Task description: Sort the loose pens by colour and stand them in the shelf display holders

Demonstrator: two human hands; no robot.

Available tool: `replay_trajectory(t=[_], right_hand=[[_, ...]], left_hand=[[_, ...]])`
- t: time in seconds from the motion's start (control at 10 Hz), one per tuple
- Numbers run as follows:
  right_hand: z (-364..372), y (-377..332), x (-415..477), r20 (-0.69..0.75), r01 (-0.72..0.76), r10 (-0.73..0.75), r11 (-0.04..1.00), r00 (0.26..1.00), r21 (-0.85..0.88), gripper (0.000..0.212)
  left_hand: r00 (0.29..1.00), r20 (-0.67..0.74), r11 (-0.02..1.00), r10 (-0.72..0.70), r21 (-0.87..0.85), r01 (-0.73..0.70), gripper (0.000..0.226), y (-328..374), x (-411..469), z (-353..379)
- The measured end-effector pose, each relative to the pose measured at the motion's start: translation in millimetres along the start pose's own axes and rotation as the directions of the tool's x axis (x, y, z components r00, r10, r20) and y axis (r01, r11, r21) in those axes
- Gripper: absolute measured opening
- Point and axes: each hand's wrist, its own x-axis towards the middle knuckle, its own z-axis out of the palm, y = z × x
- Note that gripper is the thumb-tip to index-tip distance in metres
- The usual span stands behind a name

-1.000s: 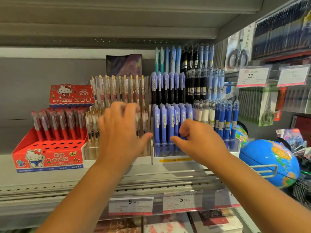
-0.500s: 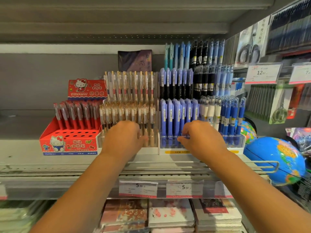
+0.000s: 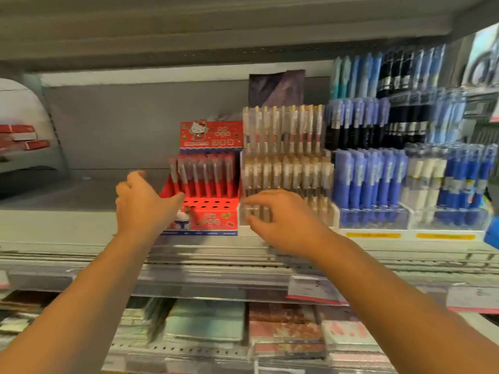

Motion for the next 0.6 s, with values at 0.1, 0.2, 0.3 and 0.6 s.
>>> replay_trajectory(t=[0.1,0.2,0.3,0.6], right_hand=[[24.0,-17.6,15.9,0.055,-0.066,0.071,0.994,0.996,-0.085,0.031],[37.0,-26.2,24.4,0.096,-0.165,0.191,0.959,0.977,-0.231,0.034],[42.5,-29.6,28.7,0.127,-0.191,0.238,0.933,0.963,-0.304,0.039],[37.0,-37.6,9.4,0.032,-0.19,0.197,0.972,0.98,-0.137,0.042]], left_hand=[[0.971,0.2,0.987,-0.131,-0.069,0.148,0.062,-17.6,21.2,-1.0],[0.932,0.353,0.972,-0.085,-0.176,0.155,0.038,-25.9,32.5,4.6],[0.926,0.377,0.984,-0.021,-0.158,0.087,0.037,-32.4,40.5,12.1],[0.94,0.31,0.956,0.144,-0.289,-0.052,0.017,-32.8,26.9,4.9]])
